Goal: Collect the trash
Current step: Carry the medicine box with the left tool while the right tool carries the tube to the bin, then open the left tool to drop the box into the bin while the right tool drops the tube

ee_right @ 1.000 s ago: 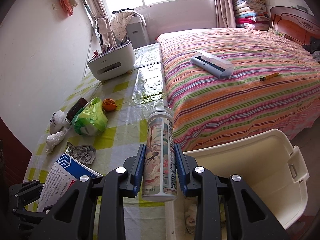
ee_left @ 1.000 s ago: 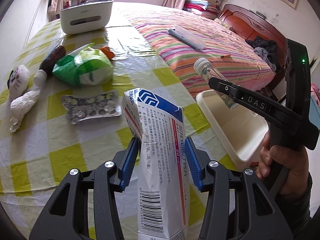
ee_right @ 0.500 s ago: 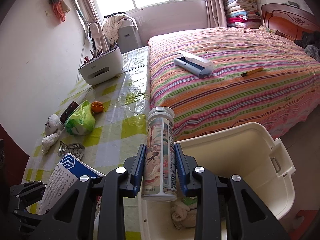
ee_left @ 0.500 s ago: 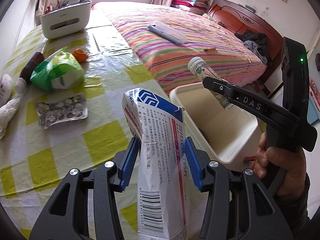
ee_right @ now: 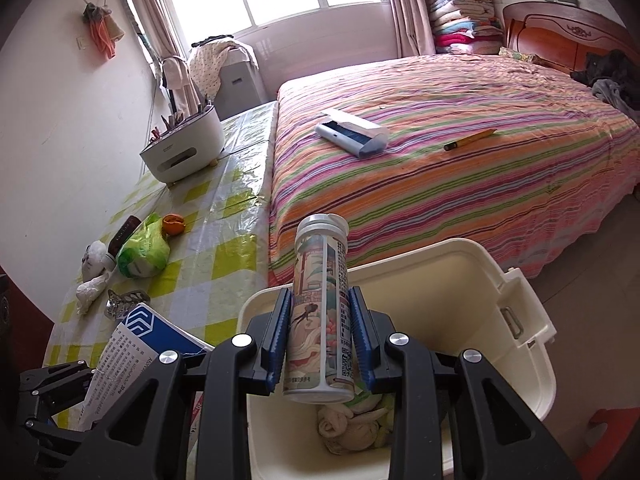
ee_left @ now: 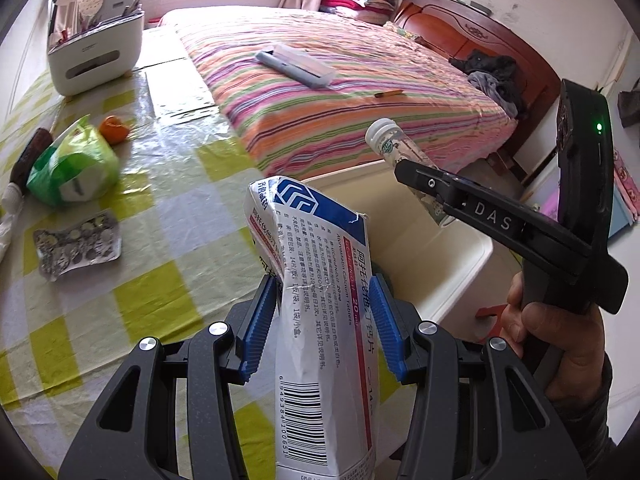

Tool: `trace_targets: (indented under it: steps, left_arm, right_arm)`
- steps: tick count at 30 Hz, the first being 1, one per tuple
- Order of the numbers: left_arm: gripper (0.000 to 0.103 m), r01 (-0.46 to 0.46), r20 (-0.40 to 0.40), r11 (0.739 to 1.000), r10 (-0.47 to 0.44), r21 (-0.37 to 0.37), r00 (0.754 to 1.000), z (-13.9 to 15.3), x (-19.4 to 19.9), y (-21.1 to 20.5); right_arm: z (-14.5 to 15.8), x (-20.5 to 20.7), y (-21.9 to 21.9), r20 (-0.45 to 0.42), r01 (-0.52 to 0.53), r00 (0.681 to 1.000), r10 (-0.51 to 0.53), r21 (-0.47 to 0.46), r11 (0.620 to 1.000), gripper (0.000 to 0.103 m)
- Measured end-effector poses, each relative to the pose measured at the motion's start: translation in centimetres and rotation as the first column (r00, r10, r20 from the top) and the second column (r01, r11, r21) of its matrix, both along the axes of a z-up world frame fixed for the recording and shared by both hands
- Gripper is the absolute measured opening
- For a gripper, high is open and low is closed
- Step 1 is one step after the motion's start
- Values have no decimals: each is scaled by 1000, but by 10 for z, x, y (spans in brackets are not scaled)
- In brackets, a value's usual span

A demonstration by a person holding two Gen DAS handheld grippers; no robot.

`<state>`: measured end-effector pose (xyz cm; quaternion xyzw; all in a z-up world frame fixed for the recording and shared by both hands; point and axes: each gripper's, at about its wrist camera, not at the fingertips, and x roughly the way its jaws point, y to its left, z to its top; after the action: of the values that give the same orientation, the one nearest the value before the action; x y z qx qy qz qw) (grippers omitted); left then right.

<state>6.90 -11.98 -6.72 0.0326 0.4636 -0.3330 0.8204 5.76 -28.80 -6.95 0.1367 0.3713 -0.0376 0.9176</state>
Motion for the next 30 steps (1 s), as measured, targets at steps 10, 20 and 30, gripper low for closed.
trace_targets:
  steps: [10, 20, 30]
  left_arm:
    - [47, 47, 13, 999, -47, -25, 999, 9, 3, -34]
    - [47, 71, 16, 997, -71, -26, 997, 8, 9, -57]
    - [48, 75, -9, 997, -75, 4, 997, -7, 22, -71]
  right_arm:
    - [0, -13, -34, 5, 87, 996, -87, 12, 996, 29]
    - [-3, -20, -55, -1, 136, 991, -136, 17, 991, 29]
    - [-5, -19, -61, -12, 150, 989, -150, 8, 989, 29]
